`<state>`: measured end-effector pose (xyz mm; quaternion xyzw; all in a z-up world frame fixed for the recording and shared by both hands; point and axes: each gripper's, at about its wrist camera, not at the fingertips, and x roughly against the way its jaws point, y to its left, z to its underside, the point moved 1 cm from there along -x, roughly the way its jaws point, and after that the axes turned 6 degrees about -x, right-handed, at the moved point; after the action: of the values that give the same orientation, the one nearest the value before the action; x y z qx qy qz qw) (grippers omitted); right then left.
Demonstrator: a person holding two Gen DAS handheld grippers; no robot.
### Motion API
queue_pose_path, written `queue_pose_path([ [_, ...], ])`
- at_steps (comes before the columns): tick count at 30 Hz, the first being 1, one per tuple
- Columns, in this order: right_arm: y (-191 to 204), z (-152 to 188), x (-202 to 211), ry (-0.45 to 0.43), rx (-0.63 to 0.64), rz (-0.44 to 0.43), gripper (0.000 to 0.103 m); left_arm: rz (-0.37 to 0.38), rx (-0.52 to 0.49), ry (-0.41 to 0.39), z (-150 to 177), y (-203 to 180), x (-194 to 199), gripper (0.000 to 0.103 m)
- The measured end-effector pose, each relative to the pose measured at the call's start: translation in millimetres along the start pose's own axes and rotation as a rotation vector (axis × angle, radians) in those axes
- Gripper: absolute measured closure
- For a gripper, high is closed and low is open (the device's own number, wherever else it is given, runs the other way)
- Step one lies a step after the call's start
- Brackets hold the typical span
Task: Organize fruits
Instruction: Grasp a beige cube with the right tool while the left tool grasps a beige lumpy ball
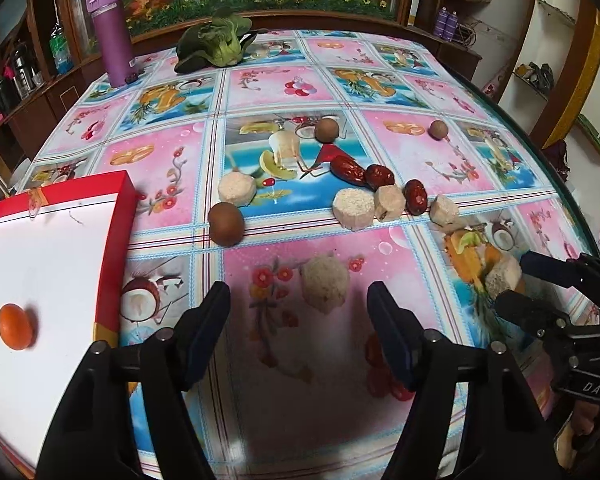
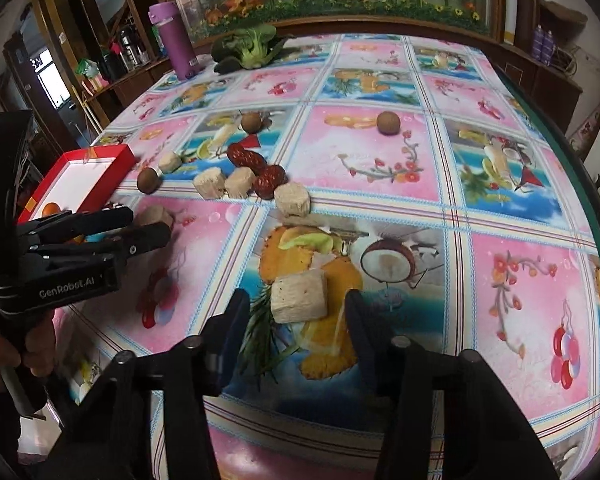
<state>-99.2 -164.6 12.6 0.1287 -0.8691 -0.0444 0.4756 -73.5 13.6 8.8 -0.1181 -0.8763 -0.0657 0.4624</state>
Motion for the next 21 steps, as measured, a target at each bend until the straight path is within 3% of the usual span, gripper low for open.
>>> queue_pose_path([
  [4, 1.0, 0.2, -0.3, 0.003, 0.007, 0.007, 0.069, 0.009, 0.015, 0.014, -2.2, 0.3, -8.5, 0.041],
  [12, 3.5, 1.0, -2.1, -0.007, 0.019, 0.027, 0.077, 0.006, 0.001, 0.003, -5.5, -3.5, -10.5, 0.061],
  [15, 2.8, 0.8, -1.7, -0.012, 0.011, 0.026, 0.078, 0.013, -0.005, -0.005, -4.8, -6.0, -9.6, 0.074],
  [21, 5.6, -0.3, 2.9, -0.021, -0.003, 0.001, 0.078, 0.020, 0.014, -0.017, -3.5, -5.3, -4.8, 0.074],
])
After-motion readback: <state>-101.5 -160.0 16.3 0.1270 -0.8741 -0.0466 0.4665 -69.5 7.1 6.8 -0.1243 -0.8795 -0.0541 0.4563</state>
